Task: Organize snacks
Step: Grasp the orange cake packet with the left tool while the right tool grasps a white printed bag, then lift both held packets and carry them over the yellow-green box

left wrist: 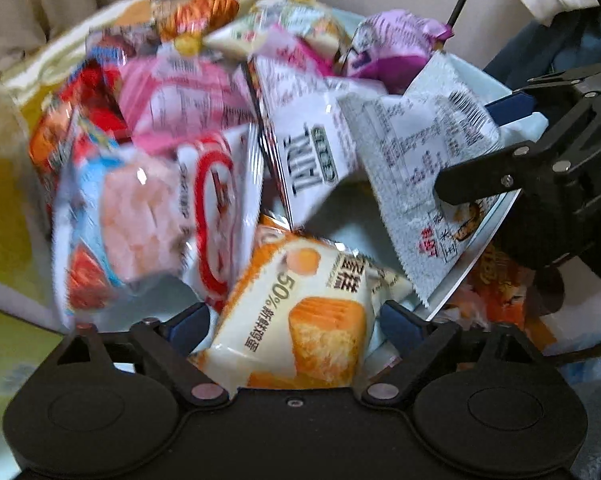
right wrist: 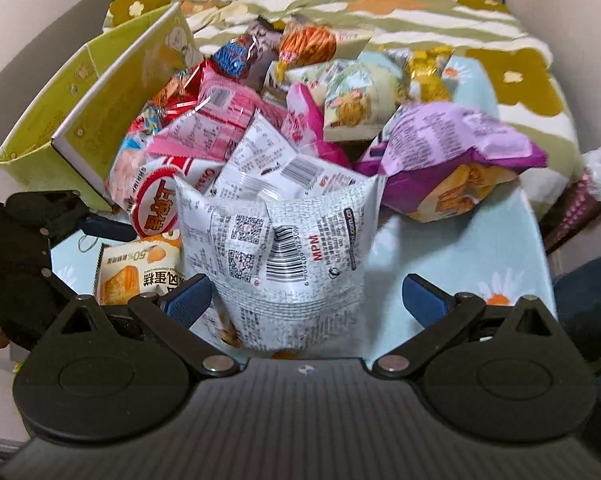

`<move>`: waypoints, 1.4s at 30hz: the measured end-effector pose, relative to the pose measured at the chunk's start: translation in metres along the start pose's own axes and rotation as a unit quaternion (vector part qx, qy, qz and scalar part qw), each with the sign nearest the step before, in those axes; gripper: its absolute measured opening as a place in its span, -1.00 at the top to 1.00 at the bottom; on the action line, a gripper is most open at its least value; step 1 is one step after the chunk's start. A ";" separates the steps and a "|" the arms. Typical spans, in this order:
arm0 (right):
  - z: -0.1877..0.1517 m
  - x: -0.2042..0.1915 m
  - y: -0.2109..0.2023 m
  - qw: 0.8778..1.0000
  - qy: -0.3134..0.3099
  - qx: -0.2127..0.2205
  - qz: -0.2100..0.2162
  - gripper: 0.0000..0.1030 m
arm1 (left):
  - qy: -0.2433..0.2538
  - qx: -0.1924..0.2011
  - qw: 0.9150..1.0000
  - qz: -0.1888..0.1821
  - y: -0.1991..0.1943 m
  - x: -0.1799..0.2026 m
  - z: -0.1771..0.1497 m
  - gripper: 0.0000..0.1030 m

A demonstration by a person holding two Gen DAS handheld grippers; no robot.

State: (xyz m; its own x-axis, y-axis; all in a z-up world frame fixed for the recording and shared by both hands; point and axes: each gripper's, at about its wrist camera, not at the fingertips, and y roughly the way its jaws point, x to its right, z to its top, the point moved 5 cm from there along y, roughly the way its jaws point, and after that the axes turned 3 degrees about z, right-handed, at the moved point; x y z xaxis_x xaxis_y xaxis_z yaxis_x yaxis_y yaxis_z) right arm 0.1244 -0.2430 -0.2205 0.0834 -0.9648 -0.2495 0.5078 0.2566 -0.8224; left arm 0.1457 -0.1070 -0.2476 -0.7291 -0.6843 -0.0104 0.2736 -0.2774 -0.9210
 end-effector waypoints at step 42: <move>0.008 -0.015 -0.045 0.994 -0.002 0.036 0.107 -0.46 | -0.035 0.065 0.994 0.080 -0.082 0.037 -0.019 -0.31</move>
State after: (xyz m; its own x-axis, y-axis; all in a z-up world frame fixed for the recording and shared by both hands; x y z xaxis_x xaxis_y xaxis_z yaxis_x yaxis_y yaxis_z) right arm 0.1076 -0.2401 -0.1758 0.1996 -0.8892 -0.4117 0.5377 0.4506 -0.7126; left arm 0.0847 -0.0964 -0.1799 -0.6255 -0.7707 -0.1212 0.4646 -0.2432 -0.8515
